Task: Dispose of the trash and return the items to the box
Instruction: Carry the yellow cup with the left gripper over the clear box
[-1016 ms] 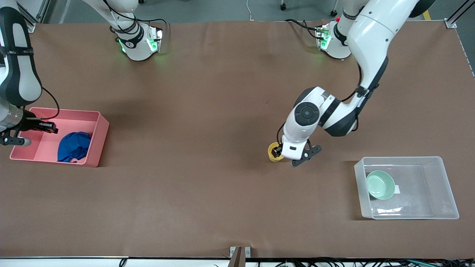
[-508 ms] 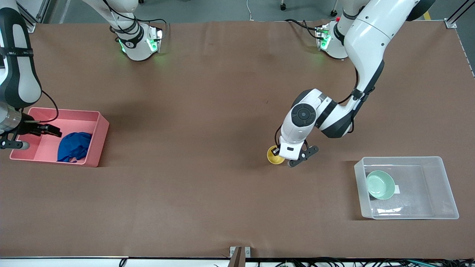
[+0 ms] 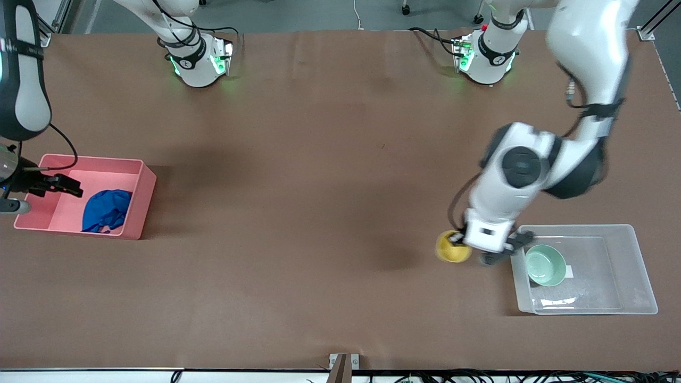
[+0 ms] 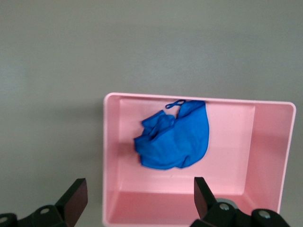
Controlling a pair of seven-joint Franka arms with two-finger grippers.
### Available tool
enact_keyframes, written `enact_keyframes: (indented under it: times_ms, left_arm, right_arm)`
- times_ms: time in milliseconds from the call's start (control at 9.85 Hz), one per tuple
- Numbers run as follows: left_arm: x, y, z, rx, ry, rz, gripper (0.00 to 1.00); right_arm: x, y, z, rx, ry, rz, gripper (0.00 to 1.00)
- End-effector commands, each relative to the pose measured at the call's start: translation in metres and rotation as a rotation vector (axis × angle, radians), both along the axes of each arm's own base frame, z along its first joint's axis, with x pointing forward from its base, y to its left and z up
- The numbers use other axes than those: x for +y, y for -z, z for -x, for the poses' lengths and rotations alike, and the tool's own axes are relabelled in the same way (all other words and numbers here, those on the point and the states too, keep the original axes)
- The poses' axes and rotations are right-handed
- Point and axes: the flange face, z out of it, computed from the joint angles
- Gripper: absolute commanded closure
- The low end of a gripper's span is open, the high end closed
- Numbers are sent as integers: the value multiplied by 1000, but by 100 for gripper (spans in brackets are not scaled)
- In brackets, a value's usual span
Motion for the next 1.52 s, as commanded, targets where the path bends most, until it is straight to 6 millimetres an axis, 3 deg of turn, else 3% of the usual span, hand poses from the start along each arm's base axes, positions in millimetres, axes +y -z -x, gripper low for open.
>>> enact_keyframes:
  times_ms: [0, 203, 406, 609, 711, 812, 1117, 1422]
  left_arm:
    - [53, 9, -11, 30, 116, -38, 100]
    - [128, 10, -20, 49, 230, -72, 100]
    - [184, 18, -19, 79, 301, -89, 100]
    - [225, 36, -14, 102, 335, -88, 100]
    - [241, 49, -10, 86, 359, -85, 100]
    - [256, 68, -5, 54, 360, -75, 100]
    - [254, 109, -3, 53, 366, -38, 100]
    - [253, 134, -6, 28, 368, -16, 100]
  right_arm:
    - [32, -54, 14, -11, 13, 1, 1]
    - [67, -101, 33, -34, 2, 1, 1]
    - [89, -135, 41, -33, -2, -1, 1]
    - [110, -169, 40, -44, 8, -1, 1]
    - [114, -176, 39, -59, 7, -2, 1]
    - [117, -186, 39, -78, 3, -5, 1]
    - [129, -205, 37, -95, -22, -6, 1]
    - [137, -205, 36, -92, -15, -8, 1]
